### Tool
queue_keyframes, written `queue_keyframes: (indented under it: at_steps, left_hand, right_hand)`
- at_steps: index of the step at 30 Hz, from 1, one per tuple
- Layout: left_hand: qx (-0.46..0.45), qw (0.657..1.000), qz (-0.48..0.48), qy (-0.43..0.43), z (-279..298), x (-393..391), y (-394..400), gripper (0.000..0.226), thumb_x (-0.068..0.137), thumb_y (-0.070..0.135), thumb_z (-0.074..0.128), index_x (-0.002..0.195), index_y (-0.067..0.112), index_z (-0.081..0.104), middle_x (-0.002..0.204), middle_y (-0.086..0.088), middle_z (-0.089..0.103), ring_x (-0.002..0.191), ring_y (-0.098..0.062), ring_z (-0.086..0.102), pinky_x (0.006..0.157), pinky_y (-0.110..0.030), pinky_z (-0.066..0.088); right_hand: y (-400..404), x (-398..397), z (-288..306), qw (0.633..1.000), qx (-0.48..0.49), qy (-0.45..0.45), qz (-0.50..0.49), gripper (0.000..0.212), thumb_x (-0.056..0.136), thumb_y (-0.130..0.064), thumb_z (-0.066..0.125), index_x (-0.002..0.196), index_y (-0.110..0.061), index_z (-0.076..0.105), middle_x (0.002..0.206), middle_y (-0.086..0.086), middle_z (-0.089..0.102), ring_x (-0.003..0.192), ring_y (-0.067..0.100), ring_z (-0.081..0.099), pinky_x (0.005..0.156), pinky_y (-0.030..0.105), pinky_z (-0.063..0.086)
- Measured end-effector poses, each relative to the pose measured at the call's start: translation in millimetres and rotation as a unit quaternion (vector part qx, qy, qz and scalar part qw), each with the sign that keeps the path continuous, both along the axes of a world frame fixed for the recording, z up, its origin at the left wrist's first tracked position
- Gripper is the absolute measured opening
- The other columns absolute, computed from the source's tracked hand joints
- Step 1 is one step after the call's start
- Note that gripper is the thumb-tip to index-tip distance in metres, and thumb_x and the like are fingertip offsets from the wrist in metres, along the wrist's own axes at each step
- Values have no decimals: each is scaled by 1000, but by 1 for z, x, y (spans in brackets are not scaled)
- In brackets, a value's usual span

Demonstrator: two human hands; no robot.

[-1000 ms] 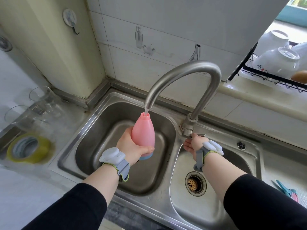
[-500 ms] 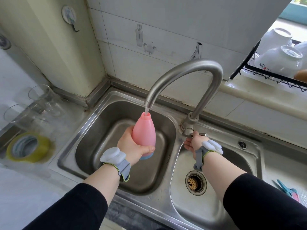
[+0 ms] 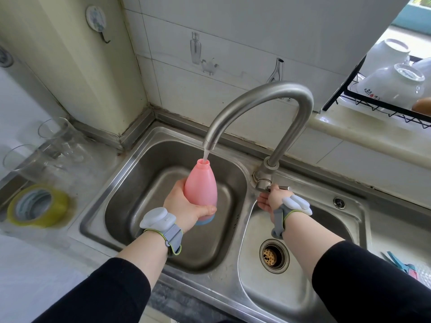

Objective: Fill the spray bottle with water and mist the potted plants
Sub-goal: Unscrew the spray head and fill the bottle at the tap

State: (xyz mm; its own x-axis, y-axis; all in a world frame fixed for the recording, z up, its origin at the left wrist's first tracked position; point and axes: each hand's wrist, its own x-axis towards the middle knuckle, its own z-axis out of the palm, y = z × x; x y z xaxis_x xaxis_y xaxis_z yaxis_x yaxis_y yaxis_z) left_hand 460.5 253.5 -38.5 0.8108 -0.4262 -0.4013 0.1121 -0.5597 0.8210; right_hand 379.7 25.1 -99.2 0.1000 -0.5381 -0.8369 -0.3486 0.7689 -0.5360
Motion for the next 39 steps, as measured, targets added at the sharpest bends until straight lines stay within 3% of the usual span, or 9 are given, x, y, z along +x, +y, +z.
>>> queue_keyframes:
  at_steps: [9, 13, 17, 19, 20, 22, 24, 28, 39]
  left_hand:
    - [2, 1000, -4, 3, -2, -1, 1, 82, 53, 24, 89, 124, 27, 48, 106, 7, 61, 92, -20, 59, 75, -28, 45]
    - [5, 1000, -5, 6, -2, -1, 1, 82, 53, 24, 89, 124, 28, 47, 106, 8, 61, 93, -20, 59, 75, -29, 45]
    - [5, 1000, -2, 10, -1, 0, 1, 82, 54, 24, 89, 124, 27, 47, 106, 8, 60, 93, -19, 58, 75, -29, 45]
    - [6, 1000, -2, 10, -1, 0, 1, 82, 54, 23, 89, 124, 27, 47, 107, 7, 60, 93, -20, 58, 75, -29, 45]
    - [8, 1000, -3, 10, -1, 0, 0, 82, 54, 24, 89, 124, 27, 47, 107, 7, 61, 93, -20, 58, 75, -29, 45]
    - [10, 1000, -1, 11, -1, 0, -1, 82, 54, 24, 89, 124, 27, 47, 107, 7, 61, 93, -20, 59, 75, -29, 45]
    - [10, 1000, 1, 12, -1, 1, -2, 82, 54, 24, 89, 124, 28, 48, 106, 7, 61, 93, -20, 59, 75, -29, 45]
    - [11, 1000, 0, 11, 1, 1, -3, 81, 54, 24, 89, 123, 27, 49, 106, 7, 61, 93, -20, 59, 75, -29, 45]
    - [13, 999, -40, 3, 13, -12, -2, 77, 54, 25, 89, 118, 30, 48, 104, 9, 60, 92, -19, 58, 78, -32, 50]
  right_hand:
    - [-5, -2, 0, 999, 20, -8, 29, 35, 101, -33, 25, 69, -19, 27, 54, 5, 29, 53, 21, 27, 55, 24, 29]
    - [-3, -2, 3, 999, 25, -18, 18, 40, 103, -32, 25, 67, -14, 29, 60, 9, 32, 50, 21, 34, 112, 28, 29]
    - [1, -6, 11, 998, 26, -36, 38, 45, 103, -28, 23, 62, -10, 25, 66, 20, 41, 55, 30, 40, 119, 34, 11]
    - [1, -9, 15, 998, 7, -57, 40, 44, 104, -26, 22, 63, -10, 26, 119, 38, 53, 78, 32, 56, 119, 33, 16]
    - [-1, -11, 14, 997, 4, -63, 36, 45, 104, -25, 22, 63, -10, 28, 130, 28, 55, 67, 19, 55, 114, 28, 28]
    - [-7, -14, 9, 996, 13, -72, 41, 53, 105, -25, 22, 57, -8, 36, 72, 23, 71, 37, 13, 46, 64, 14, 53]
    - [-14, -14, 9, 997, 15, -56, 54, 53, 104, -25, 22, 58, -6, 40, 34, 7, 48, 23, 17, 42, 35, 16, 42]
    - [-13, -7, 17, 993, -43, 0, 111, 43, 104, -26, 28, 68, -6, 39, 63, 13, 47, 52, 27, 44, 83, 32, 52]
    - [-1, -19, 21, 983, -92, 47, 154, 29, 94, -32, 47, 86, -5, 53, 70, 12, 57, 55, 23, 55, 54, 30, 50]
